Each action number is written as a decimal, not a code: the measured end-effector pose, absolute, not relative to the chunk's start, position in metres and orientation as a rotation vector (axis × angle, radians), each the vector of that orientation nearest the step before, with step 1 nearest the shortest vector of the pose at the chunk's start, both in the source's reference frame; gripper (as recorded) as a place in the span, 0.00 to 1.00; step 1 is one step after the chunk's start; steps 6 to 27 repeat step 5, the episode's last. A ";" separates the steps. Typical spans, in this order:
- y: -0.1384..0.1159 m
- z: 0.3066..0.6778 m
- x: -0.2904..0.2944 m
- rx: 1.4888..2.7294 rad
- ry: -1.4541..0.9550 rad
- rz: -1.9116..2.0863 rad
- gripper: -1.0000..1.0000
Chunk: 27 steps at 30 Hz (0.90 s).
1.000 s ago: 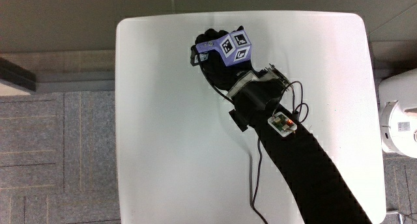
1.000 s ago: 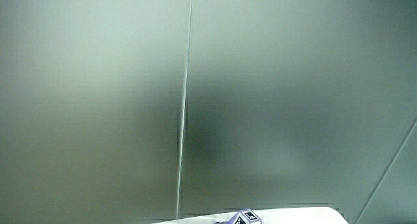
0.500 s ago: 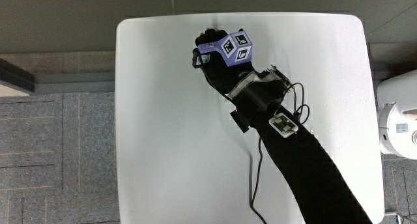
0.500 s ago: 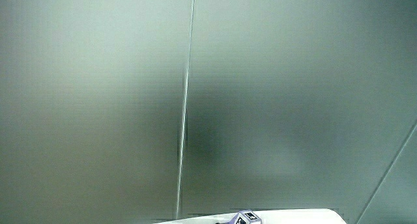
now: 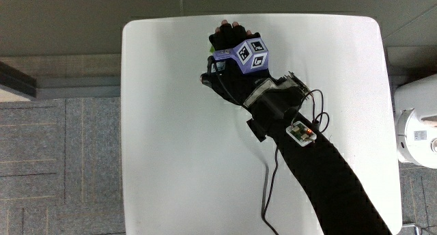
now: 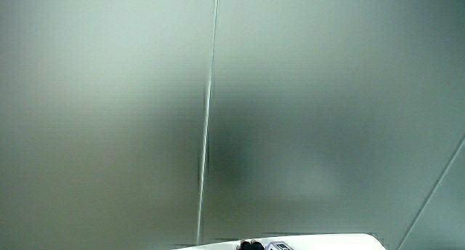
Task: Place green brick
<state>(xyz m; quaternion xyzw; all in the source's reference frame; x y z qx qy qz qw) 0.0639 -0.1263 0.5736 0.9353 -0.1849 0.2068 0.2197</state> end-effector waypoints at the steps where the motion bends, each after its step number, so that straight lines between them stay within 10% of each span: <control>1: -0.127 0.579 0.066 2.602 -0.511 0.564 0.00; 27: -0.116 0.561 0.069 2.517 -0.526 0.582 0.00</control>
